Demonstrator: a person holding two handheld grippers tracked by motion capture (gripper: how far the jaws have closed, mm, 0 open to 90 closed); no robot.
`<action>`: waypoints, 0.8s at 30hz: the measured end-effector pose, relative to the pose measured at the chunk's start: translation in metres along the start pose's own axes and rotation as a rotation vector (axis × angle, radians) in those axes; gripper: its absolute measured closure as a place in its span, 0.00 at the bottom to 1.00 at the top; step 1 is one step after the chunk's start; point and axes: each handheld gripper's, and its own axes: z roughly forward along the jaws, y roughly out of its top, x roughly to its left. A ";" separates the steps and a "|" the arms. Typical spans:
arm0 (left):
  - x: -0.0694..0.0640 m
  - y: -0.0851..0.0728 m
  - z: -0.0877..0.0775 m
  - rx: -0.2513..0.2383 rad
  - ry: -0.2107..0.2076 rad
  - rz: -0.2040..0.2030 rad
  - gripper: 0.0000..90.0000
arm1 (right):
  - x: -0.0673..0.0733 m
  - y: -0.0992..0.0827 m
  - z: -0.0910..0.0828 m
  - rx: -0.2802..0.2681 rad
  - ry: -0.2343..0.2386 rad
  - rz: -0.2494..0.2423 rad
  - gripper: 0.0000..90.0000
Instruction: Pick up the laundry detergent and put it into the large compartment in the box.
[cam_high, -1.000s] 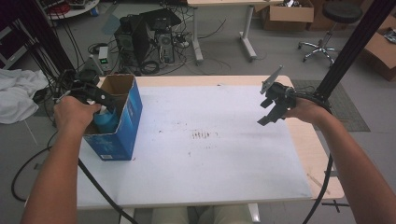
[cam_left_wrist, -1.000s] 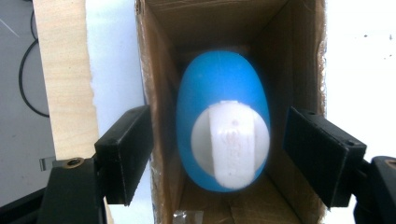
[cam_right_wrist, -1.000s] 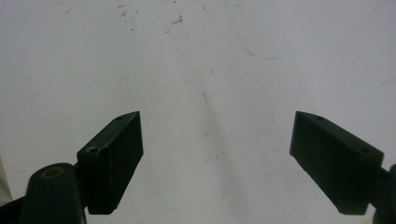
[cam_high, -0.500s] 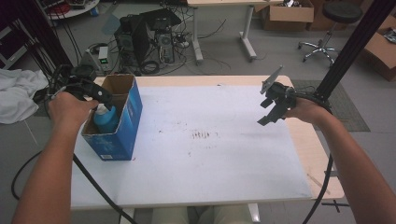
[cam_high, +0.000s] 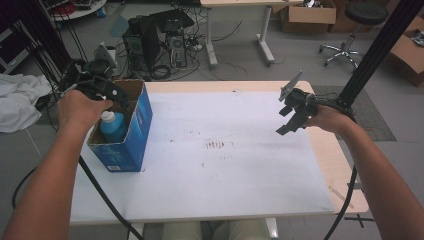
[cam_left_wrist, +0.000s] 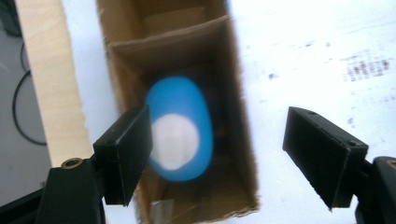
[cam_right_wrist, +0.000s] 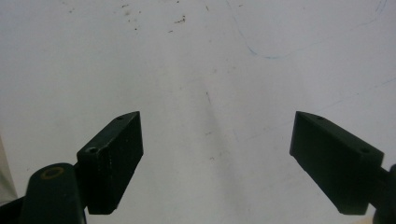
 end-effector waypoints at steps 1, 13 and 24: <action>-0.002 0.001 -0.001 -0.006 -0.002 0.005 0.27 | 0.000 0.000 0.000 -0.001 0.000 -0.002 0.19; -0.028 0.007 -0.002 -0.055 -0.011 0.087 0.23 | 0.001 0.000 -0.002 0.001 -0.001 -0.001 0.19; -0.057 0.015 -0.002 -0.088 -0.042 0.227 0.22 | 0.003 0.001 -0.003 0.003 -0.002 -0.002 0.19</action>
